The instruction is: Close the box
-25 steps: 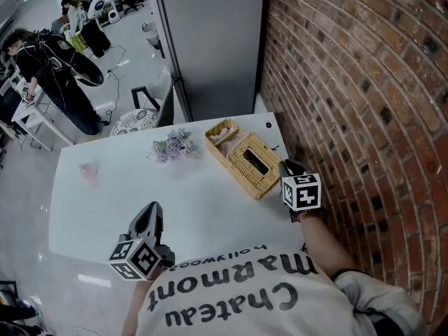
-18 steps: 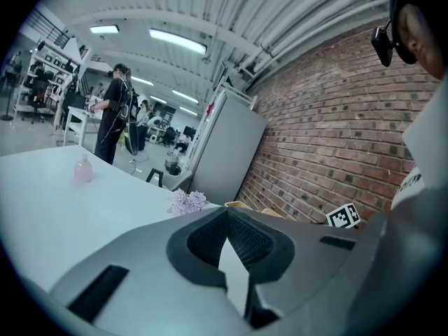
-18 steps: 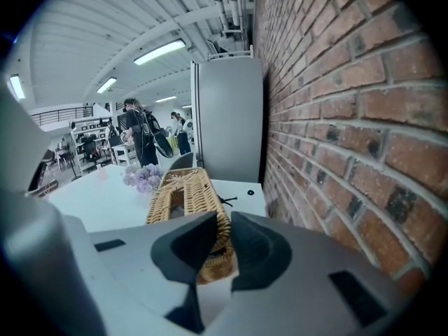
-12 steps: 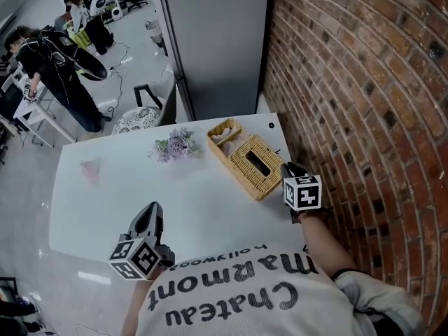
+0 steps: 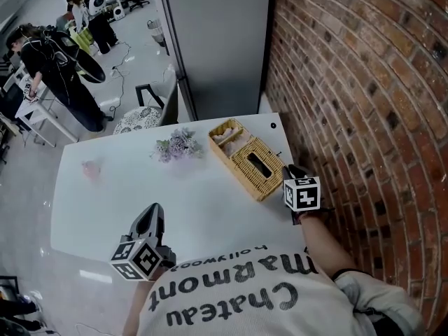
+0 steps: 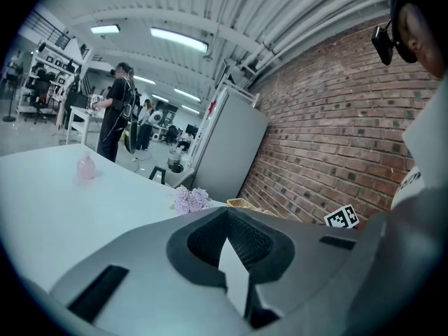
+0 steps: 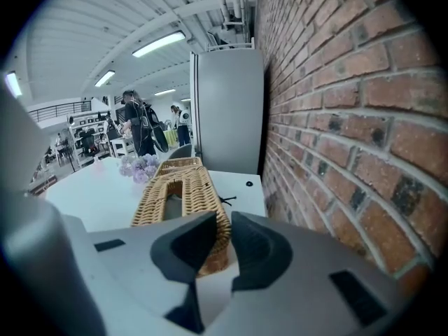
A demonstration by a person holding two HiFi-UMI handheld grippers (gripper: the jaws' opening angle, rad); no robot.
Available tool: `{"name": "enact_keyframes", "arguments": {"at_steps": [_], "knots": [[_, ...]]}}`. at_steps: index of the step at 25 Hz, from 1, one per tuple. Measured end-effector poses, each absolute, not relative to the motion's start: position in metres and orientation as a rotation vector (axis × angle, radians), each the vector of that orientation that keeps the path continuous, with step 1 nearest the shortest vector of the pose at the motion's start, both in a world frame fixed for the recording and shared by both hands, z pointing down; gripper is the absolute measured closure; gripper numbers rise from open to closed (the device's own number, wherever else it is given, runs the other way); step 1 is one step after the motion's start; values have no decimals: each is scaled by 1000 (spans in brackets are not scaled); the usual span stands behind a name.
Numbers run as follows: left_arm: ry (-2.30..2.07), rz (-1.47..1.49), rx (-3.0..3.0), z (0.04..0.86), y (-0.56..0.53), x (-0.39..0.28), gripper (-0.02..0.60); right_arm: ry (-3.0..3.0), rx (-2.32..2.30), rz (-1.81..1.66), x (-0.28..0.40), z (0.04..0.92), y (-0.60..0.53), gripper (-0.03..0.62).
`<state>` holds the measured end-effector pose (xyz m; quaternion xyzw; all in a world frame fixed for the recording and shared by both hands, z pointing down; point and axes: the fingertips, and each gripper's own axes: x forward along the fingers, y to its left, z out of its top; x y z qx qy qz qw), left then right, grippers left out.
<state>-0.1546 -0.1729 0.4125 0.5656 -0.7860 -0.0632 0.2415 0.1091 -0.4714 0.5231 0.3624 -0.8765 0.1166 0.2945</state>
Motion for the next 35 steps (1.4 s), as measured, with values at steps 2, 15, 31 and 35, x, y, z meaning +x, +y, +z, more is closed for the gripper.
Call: {"name": "enact_keyframes", "arguments": {"at_steps": [2,15,31,35], "knots": [[-2153,-172,1544,413,-173,-154,580,-2329,959,307,109,524,-471,525],[-2188,-156,1516,418,-163,-159,580,-2316,947,318,109,535,-471,528],[-2117,-148,1565,425,-158,-172,580,-2279,960,394,110,539,-472,528],[-2104,-90,1627,425,-154,-186,580,-2341,1004,385,110,538,-472,530]]}}
